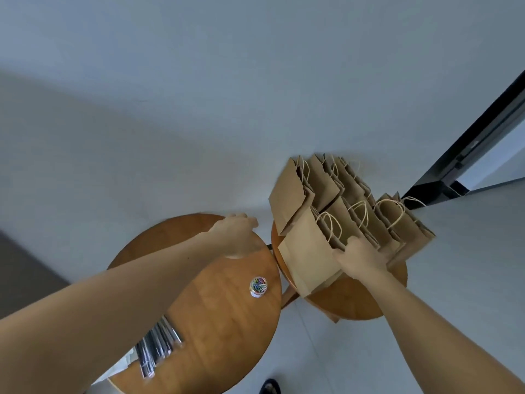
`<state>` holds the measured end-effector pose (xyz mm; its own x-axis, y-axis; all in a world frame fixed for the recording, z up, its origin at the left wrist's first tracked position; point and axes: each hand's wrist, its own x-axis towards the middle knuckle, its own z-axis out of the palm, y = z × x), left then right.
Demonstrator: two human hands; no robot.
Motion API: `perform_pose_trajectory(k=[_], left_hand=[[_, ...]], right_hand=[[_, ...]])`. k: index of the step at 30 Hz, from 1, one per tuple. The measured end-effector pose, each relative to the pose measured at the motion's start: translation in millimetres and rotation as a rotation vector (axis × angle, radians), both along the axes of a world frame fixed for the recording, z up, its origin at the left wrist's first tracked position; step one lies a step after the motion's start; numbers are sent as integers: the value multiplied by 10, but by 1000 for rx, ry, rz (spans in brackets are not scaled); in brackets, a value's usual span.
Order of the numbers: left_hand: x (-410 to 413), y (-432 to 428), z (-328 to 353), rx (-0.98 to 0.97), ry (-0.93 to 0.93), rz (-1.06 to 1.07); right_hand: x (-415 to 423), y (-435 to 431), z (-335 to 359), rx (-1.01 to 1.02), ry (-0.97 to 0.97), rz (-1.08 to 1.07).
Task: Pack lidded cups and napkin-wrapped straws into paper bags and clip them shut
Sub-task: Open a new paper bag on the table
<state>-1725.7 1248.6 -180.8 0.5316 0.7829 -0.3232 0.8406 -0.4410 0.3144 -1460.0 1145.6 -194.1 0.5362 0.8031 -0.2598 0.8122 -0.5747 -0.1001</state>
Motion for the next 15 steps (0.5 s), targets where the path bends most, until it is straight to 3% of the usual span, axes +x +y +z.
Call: perform_pose_trajectory(k=[8, 15], left_hand=[[353, -196, -197, -35, 59, 171], [326, -268, -255, -58, 82, 270]], right_hand=[[635, 390, -716, -69, 1, 122], [765, 597, -768, -96, -76, 309]])
